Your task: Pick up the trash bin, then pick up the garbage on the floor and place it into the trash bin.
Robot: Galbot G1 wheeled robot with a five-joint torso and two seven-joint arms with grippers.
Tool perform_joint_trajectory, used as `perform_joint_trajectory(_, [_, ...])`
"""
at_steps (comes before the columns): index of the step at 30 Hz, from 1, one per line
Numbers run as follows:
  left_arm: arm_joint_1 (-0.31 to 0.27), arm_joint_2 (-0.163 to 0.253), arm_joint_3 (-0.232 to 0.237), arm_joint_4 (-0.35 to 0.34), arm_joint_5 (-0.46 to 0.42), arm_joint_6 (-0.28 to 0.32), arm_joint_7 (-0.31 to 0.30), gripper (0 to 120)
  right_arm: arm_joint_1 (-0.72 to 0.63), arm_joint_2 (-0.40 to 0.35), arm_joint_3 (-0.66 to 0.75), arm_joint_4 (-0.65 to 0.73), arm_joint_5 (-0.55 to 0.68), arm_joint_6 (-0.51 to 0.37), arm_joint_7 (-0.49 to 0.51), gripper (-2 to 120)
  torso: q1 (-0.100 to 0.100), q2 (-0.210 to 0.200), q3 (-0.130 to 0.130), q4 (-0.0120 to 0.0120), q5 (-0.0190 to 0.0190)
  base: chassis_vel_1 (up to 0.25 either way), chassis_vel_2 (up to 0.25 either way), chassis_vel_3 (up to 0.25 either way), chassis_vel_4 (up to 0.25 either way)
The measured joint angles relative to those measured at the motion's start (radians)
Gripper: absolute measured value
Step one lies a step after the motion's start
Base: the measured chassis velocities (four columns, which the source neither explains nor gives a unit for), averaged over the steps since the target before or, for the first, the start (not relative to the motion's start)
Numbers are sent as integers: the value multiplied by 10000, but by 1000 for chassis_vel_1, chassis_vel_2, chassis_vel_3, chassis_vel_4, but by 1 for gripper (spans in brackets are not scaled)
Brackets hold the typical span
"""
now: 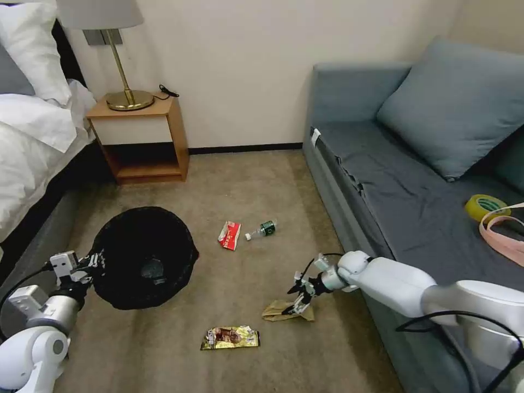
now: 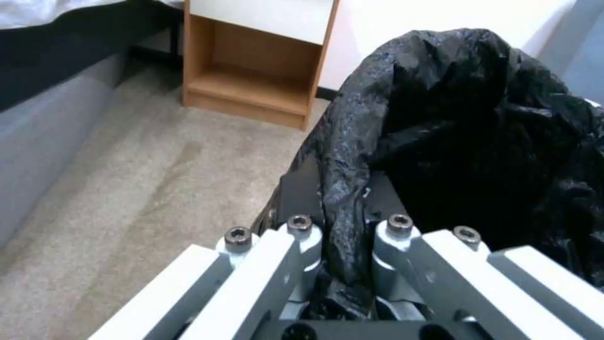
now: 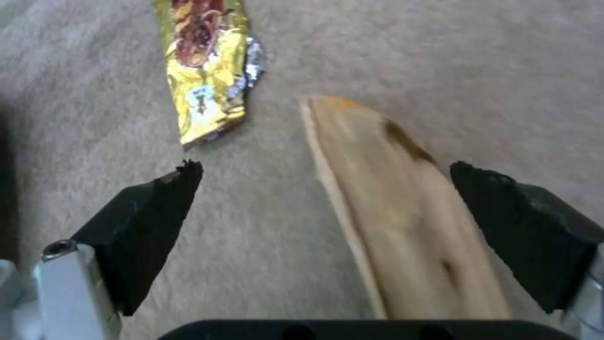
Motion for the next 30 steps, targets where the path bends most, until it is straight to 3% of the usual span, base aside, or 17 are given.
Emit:
perform_joint_trajectory(10, [73, -6, -110, -7, -72, -26, 18, 4, -322, 389, 74, -273, -895, 163, 472, 99, 0, 0, 0, -1, -1, 0, 0, 0, 0])
perform_joint_trajectory(19, [101, -9, -116, 12, -98, -44, 34, 4, -528, 367, 262, -328, -1330, 230, 867, 73, -1, 1, 0, -2, -1, 0, 0, 0, 0])
perform_joint_trajectory(22, [85, -38, -76, 9, -100, -45, 35, 4, -575, 303, 338, -296, -1331, 308, 1051, 57, 0, 0, -1, -2, 0, 0, 0, 0, 0])
perform_joint_trajectory(28, [58, -119, 36, -27, -68, -40, 26, 4, -587, 156, 389, -233, -1427, 454, 1114, 41, 0, 1, -1, -1, 1, 0, 0, 0, 0])
perform_joint_trajectory(30, [44, -156, 81, -55, -54, -9, 4, 4, -610, 41, 474, -207, -1463, 527, 1203, 28, -1, 1, 0, -1, 1, 0, 0, 0, 0])
